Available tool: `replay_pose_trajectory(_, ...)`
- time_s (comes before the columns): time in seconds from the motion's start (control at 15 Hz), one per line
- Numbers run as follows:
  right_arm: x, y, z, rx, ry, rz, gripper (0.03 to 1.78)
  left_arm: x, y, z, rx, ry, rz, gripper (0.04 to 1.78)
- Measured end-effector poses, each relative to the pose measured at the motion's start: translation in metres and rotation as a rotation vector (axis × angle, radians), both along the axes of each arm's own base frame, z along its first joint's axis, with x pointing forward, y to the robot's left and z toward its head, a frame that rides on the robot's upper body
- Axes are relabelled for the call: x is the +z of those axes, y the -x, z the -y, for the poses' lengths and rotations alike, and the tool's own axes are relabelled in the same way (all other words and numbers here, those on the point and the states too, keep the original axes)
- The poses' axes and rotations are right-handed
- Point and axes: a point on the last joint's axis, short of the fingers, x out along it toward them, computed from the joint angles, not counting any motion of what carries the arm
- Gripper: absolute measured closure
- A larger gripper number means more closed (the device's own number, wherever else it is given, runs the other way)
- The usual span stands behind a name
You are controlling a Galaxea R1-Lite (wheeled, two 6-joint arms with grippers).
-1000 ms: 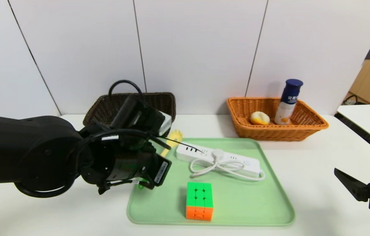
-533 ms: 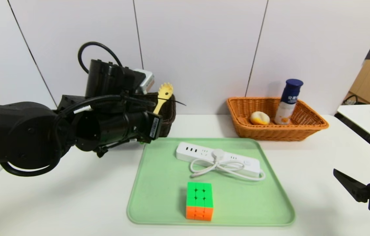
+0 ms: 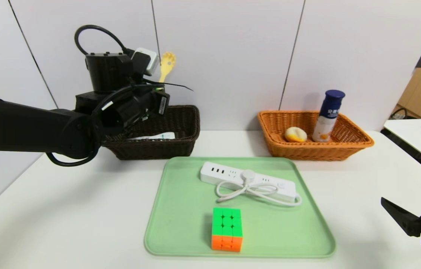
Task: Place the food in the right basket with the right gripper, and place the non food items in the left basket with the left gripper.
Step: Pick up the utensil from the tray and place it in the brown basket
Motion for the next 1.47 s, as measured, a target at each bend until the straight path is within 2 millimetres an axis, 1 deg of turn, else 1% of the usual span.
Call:
replay_pose_trajectory(0.2, 0.000, 0.001, 0.000, -0.001, 0.000, 0.006, 0.10, -0.020, -0.018, -0.005, 0.031, -0.009, -0.040, 1.57)
replay_pose_trajectory(0.4, 0.000, 0.001, 0.000, -0.001, -0.001, 0.010, 0.10, -0.037, -0.030, -0.011, 0.056, -0.019, -0.065, 1.57)
replay_pose_trajectory(0.53, 0.000, 0.001, 0.000, -0.002, -0.002, 0.011, 0.10, -0.046, -0.035, -0.013, 0.066, -0.023, -0.087, 1.57)
replay_pose_trajectory(0.73, 0.001, 0.001, 0.000, -0.002, -0.002, 0.012, 0.10, -0.054, -0.039, -0.018, 0.080, -0.029, -0.107, 1.57)
replay_pose_trajectory(0.8, 0.001, 0.001, 0.000, -0.001, -0.002, 0.013, 0.10, -0.057, -0.039, -0.018, 0.083, -0.033, -0.116, 1.53)
replay_pose_trajectory(1.0, 0.001, 0.001, 0.000, -0.001, -0.003, 0.015, 0.10, -0.059, -0.039, -0.021, 0.091, -0.035, -0.124, 1.08)
replay_pose_trajectory(1.13, 0.001, 0.002, 0.000, -0.001, -0.003, 0.015, 0.10, -0.060, -0.039, -0.022, 0.095, -0.035, -0.126, 0.86)
replay_pose_trajectory(1.27, 0.001, 0.002, 0.000, -0.001, -0.003, 0.015, 0.10, -0.060, -0.038, -0.021, 0.092, -0.036, -0.128, 0.69)
replay_pose_trajectory(1.47, 0.000, 0.003, 0.000, -0.001, -0.002, 0.010, 0.10, -0.056, -0.036, -0.023, 0.089, -0.033, -0.119, 0.50)
